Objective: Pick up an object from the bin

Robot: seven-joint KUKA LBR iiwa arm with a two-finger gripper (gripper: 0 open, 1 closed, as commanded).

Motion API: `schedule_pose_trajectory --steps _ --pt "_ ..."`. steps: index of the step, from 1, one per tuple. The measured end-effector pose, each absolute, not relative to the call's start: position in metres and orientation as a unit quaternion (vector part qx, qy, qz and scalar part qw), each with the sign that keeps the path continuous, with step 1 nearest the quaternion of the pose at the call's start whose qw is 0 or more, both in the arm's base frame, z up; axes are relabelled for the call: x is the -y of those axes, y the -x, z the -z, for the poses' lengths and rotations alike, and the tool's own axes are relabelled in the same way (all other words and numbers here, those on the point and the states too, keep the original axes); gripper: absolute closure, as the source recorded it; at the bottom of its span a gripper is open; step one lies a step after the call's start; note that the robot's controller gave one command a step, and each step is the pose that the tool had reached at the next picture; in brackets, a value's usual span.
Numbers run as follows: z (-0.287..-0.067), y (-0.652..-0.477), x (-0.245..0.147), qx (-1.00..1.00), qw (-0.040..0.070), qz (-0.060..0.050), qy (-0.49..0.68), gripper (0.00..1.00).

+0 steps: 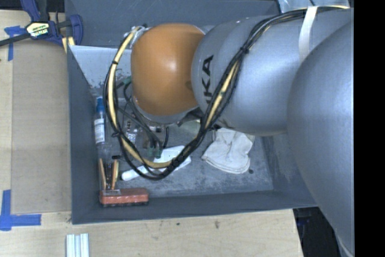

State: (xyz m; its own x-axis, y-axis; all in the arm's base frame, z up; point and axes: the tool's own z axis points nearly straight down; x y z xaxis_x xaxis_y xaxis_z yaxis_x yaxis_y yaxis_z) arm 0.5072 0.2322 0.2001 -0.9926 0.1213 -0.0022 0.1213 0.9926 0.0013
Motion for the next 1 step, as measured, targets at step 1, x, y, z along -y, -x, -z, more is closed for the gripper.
schedule_pose_trajectory --steps 1 --pt "-0.2000 -0.5072 -0.2320 -0.998 0.001 -0.001 -0.061 0.00"
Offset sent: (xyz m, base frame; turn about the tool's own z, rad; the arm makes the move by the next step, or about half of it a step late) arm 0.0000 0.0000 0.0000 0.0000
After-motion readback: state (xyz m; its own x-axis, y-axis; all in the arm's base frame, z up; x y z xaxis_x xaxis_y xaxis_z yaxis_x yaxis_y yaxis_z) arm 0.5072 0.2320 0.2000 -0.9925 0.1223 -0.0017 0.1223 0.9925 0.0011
